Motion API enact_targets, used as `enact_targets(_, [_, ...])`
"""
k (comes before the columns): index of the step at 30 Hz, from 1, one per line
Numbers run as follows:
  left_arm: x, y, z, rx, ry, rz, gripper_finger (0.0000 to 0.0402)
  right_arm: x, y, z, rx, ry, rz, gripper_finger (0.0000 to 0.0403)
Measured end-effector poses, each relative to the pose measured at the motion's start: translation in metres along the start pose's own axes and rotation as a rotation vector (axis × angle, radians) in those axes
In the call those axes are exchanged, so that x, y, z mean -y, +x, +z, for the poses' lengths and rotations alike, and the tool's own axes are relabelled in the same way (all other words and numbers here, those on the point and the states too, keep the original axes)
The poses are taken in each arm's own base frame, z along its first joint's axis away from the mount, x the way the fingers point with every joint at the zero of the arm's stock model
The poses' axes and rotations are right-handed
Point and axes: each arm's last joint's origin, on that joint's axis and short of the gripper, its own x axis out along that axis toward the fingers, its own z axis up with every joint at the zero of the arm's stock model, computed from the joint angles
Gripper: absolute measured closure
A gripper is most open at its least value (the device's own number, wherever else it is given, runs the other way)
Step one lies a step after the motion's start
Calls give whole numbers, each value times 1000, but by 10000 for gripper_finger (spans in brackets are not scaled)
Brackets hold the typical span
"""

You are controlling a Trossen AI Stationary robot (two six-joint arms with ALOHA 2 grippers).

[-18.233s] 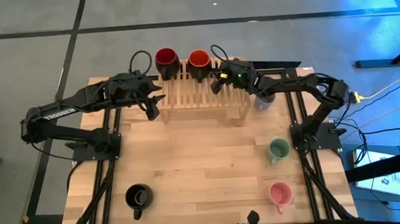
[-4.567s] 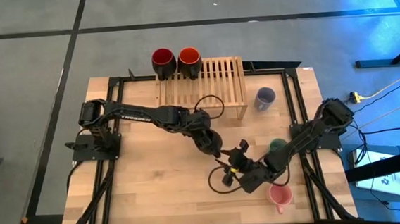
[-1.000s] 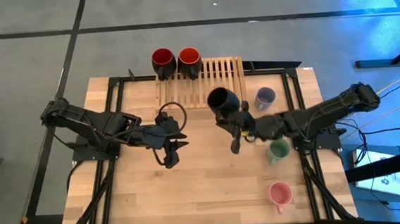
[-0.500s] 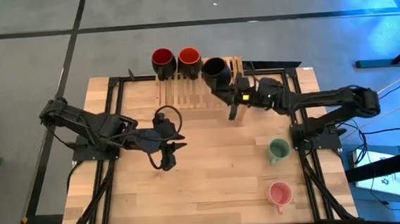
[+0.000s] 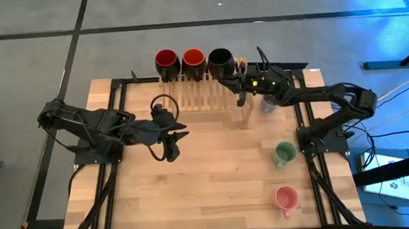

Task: Place coffee mugs
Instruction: Put the black mug onto the shelf

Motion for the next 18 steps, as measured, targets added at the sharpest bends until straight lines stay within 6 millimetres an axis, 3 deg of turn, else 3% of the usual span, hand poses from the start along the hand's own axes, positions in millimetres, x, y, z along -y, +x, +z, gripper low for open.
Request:
enact_targets(9, [-7,4,3,2,-15,27,299,37,-2,-19,-32,50,-15,397])
enact_targets(18, [-10,6,5,7,-26,38,299,50,-2,-31,-43,48,-2,397])
